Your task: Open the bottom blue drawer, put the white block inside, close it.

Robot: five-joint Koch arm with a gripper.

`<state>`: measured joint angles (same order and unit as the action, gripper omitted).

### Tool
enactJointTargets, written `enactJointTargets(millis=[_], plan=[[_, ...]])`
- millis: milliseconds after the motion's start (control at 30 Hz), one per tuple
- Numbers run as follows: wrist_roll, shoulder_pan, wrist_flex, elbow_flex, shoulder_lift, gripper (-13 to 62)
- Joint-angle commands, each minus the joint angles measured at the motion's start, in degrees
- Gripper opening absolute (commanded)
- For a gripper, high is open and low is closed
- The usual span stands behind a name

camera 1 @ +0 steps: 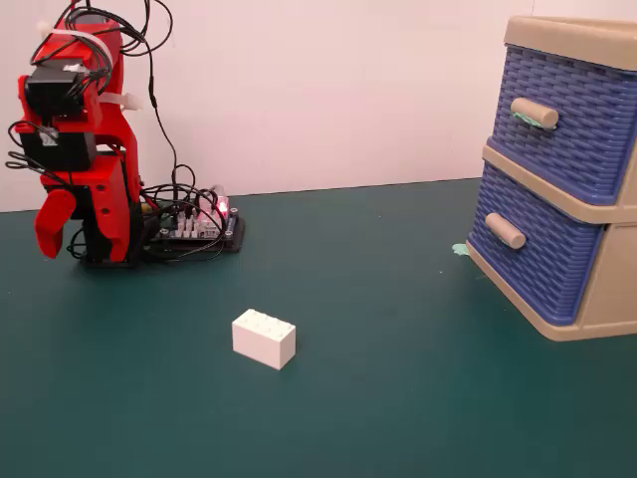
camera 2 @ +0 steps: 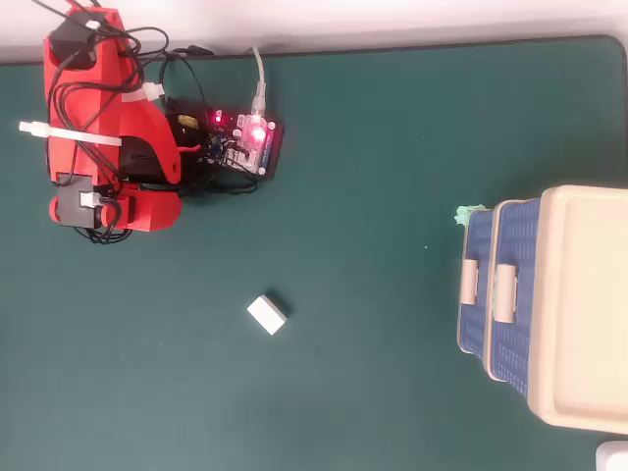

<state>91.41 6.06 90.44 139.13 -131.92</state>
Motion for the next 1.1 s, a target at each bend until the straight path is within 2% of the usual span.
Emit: enactJointTargets(millis=[0,400,567,633,733,867,933,1067], plan=[[-0.1,0.3,4.3,2.1,-2.8,34.0],[0.1,0.4,3.0,1.3,-2.8,34.0],[1.2,1.0,2.8,-12.2,-2.8,33.8],[5.5,2.5,2.6,-18.2,-2.7,33.8],[19.3,14.4,1.7,-27.3,-2.4,33.8],[45.9,39.8,-7.8,-33.4,-0.2,33.9],[58.7,53.6,-18.5,-33.2,1.7,33.9],[75.1,66.8,-45.0,-29.7,8.3,33.9]])
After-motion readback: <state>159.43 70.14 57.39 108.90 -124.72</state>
